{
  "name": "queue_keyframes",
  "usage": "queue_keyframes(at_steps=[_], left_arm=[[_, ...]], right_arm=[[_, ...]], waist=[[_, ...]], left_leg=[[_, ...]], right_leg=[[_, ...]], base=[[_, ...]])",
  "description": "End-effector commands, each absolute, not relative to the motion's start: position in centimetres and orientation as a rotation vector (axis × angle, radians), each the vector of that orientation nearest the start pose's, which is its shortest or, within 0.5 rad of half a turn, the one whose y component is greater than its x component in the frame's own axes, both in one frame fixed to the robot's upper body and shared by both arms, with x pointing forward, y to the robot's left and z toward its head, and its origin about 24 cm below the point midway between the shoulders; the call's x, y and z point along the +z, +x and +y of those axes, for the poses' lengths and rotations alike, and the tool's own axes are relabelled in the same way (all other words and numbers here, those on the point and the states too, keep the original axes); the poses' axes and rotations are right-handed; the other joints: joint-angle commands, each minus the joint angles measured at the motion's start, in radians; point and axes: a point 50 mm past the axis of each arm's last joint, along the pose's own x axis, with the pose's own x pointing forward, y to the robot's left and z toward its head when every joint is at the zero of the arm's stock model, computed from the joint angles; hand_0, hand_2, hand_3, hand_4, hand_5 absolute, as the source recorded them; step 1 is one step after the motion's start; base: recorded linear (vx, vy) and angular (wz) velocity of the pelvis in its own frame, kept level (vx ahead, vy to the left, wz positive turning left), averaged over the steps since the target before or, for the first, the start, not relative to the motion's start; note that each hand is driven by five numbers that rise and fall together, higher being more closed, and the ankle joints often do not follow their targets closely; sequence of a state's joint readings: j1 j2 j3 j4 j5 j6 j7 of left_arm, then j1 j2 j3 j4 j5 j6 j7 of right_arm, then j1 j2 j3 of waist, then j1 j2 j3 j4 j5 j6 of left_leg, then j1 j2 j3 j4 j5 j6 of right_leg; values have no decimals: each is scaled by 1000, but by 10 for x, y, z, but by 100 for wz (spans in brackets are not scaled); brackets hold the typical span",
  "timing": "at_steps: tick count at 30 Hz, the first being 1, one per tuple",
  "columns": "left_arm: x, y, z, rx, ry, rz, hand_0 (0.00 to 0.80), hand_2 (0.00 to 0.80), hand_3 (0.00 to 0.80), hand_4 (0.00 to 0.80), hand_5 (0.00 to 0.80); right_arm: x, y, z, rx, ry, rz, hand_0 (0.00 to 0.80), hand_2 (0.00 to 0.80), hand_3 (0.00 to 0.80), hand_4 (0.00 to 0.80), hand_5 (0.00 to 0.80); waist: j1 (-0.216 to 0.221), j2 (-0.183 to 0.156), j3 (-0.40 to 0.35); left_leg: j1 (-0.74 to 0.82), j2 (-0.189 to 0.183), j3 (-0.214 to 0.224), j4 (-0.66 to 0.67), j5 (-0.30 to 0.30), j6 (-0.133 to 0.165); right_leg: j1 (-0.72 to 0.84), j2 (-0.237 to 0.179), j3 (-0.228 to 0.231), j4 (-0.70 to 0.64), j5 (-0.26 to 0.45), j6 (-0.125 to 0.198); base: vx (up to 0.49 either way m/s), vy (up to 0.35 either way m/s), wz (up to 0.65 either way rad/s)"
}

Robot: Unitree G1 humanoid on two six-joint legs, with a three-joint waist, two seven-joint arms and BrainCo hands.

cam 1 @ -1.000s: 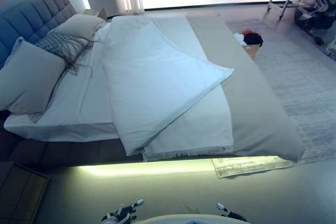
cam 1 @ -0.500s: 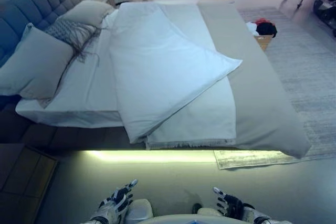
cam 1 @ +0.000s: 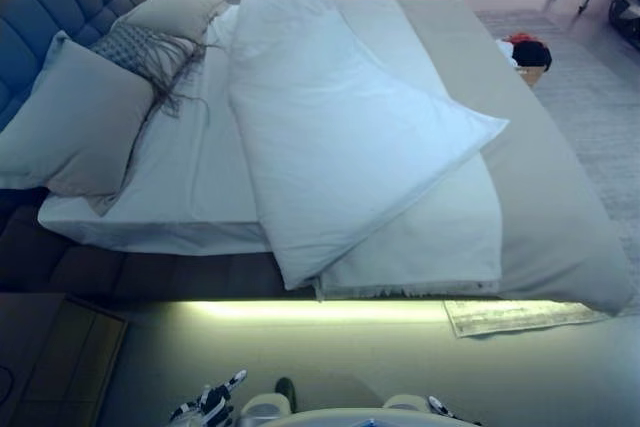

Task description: Make the bed neatly

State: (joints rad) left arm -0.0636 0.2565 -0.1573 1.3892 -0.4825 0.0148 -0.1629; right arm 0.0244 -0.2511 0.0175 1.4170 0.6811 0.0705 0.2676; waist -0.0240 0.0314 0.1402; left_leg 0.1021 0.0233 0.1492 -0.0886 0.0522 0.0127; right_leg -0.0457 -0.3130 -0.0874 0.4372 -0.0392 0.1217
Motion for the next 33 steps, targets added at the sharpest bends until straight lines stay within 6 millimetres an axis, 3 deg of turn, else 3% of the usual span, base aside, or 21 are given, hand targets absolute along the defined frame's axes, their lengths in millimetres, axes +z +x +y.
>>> queue_keyframes(at_steps=[1, 4, 6, 10, 11, 13, 14, 17, 20, 26, 30, 33], left_arm=[[-161, 103, 227, 141, -185, 1240, 0, 0, 0, 0, 0], [-159, 117, 221, 109, -170, 1206, 0, 0, 0, 0, 0], [-157, 127, 217, 113, -191, 1164, 0, 0, 0, 0, 0], [-162, 116, 204, 146, -260, 1179, 0, 0, 0, 0, 0], [-164, 110, 203, 151, -267, 1200, 0, 0, 0, 0, 0], [-167, 98, 201, 157, -271, 1238, 0, 0, 0, 0, 0], [-168, 95, 201, 155, -277, 1243, 0, 0, 0, 0, 0], [-170, 85, 198, 136, -289, 1265, 0, 0, 0, 0, 0], [-169, 92, 195, 125, -278, 1246, 0, 0, 0, 0, 0], [-166, 104, 201, 96, -212, 1232, 0, 0, 0, 0, 0], [-163, 110, 209, 91, -195, 1202, 0, 0, 0, 0, 0], [-156, 127, 217, 88, -178, 1140, 0, 0, 0, 0, 0]], right_arm=[[-168, 60, -224, -339, 603, 1238, 0, 0, 0, 0, 0], [-165, 83, -222, -297, 625, 1171, 0, 0, 0, 0, 0], [-160, 106, -219, -271, 611, 1118, 0, 0, 0, 0, 0], [-162, 102, -218, -243, 534, 1146, 0, 0, 0, 0, 0], [-161, 104, -219, -230, 507, 1139, 0, 0, 0, 0, 0], [-157, 117, -218, -192, 494, 1102, 0, 0, 0, 0, 0], [-156, 121, -218, -182, 491, 1091, 0, 0, 0, 0, 0], [-151, 132, -220, -145, 484, 1049, 0, 0, 0, 0, 0], [-149, 138, -219, -161, 505, 1014, 0, 0, 0, 0, 0], [-153, 126, -219, -200, 560, 1002, 0, 0, 0, 0, 0], [-143, 149, -222, -213, 622, 864, 0, 0, 0, 0, 0], [-126, 183, -219, -171, 698, 704, 0, 0, 0, 0, 0]], waist=[[-26, 29, 21], [-41, 6, 58], [-49, -4, 86], [-48, -30, 62], [-44, -37, 58], [-23, -57, 75], [-15, -58, 82], [-1, -42, 99], [18, -19, 112], [13, -20, 92], [19, -5, 114], [14, -7, 159]], left_leg=[[-108, -1, -25, 74, -8, -9], [-102, -19, -10, 78, -48, -7], [-116, -22, 17, 112, -83, 3], [-114, -27, 14, 248, -142, -6], [-121, -14, 12, 326, -132, -20], [-211, 17, -2, 542, -51, -57], [-237, 23, -10, 566, -49, -60], [-235, 57, 3, 422, -30, -65], [-252, 68, -9, 188, 27, -89], [-193, 11, -37, 156, -30, -58], [-204, -10, -49, 188, -52, -34], [-240, -11, -45, 215, -65, -34]], right_leg=[[-42, 167, -47, -112, 18, -33], [-137, 197, -63, -268, 81, -20], [-187, 196, -69, -284, 113, -16], [-111, 199, -72, -321, 102, -42], [-89, 200, -86, -323, 91, -58], [-33, 199, -101, -343, 78, -91], [-16, 200, -103, -344, 71, -94], [21, 204, -86, -342, 41, -89], [45, 212, -64, -360, 21, -72], [36, 154, -71, -356, 29, -33], [-23, 145, -72, -276, 14, -23], [-85, 131, -45, -318, 69, -12]], base=[[127, -68, 10], [35, -132, -3], [20, -106, 5], [274, -138, 22], [272, -172, 1], [255, -161, 5], [248, -13, 11], [242, 172, -33], [165, 243, -27], [188, 188, -13], [106, 89, 3], [-77, -57, -2]])
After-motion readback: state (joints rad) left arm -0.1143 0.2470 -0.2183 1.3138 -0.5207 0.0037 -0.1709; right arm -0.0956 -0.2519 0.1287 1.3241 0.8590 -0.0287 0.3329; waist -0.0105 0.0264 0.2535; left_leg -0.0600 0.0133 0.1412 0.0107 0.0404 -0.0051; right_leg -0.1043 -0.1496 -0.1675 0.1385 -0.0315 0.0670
